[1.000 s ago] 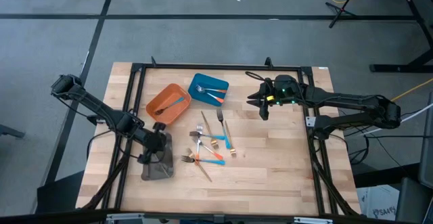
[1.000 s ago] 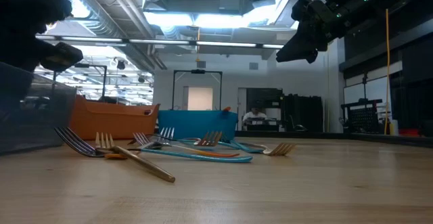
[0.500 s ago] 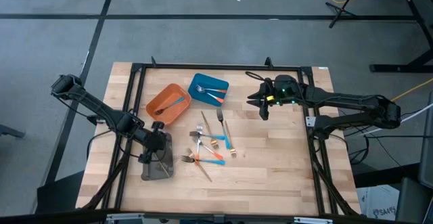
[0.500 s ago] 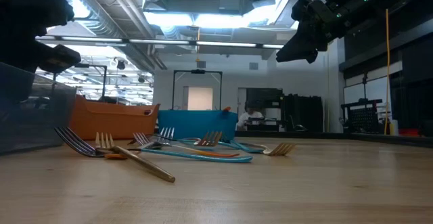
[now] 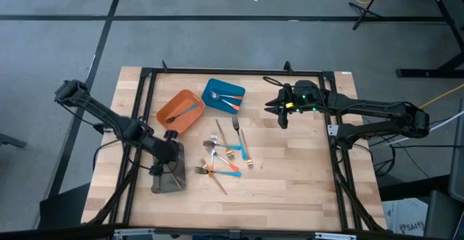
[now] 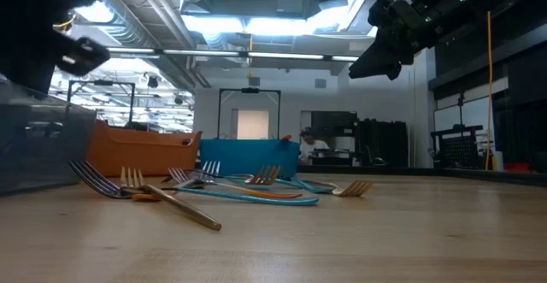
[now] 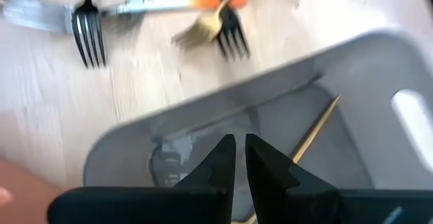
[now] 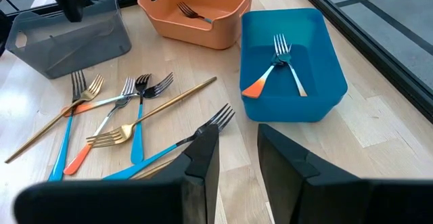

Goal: Sort silverware by color (type)
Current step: Put the gold fork into the black bin

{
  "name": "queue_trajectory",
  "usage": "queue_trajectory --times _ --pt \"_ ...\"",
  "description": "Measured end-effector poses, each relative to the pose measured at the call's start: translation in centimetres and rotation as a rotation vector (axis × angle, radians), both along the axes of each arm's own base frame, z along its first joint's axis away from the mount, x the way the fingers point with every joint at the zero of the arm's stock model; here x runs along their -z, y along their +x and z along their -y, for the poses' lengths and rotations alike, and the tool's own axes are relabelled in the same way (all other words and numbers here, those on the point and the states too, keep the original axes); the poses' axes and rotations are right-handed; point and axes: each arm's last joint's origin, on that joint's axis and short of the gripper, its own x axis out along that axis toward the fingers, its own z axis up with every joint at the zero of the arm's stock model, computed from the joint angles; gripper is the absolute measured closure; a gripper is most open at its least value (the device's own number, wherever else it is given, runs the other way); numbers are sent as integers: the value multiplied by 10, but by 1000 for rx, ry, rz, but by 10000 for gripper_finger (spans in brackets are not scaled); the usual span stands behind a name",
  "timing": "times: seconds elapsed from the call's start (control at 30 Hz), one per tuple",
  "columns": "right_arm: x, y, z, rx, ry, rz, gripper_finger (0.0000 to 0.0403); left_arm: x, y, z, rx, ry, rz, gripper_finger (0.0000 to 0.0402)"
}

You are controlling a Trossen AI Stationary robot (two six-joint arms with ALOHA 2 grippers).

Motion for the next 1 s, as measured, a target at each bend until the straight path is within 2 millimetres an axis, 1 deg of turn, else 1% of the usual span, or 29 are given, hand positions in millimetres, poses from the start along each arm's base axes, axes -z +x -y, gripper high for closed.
queue_trajectory --times 0.13,0.23,0.33,0.47,0.67,0.83,0.9,1.0 --pt "0 0 0 0 0 0 311 -17 5 3 -2 -21 52 372" --pt "0 0 0 0 0 0 311 -28 9 3 -28 -7 105 372" --pt "0 0 0 3 6 1 311 -37 14 3 -77 26 185 372" --pt "0 0 0 40 73 9 311 -45 22 3 -164 65 321 372" --pt "0 0 0 49 90 11 311 -53 28 1 -284 125 456 372" --pt "0 0 -1 28 98 16 311 -55 28 -1 -333 167 486 372" --pt "-1 2 -6 -6 89 21 311 -55 28 -1 -341 176 490 372" --pt "-2 6 -17 -88 27 29 311 -55 28 -1 -344 179 492 372"
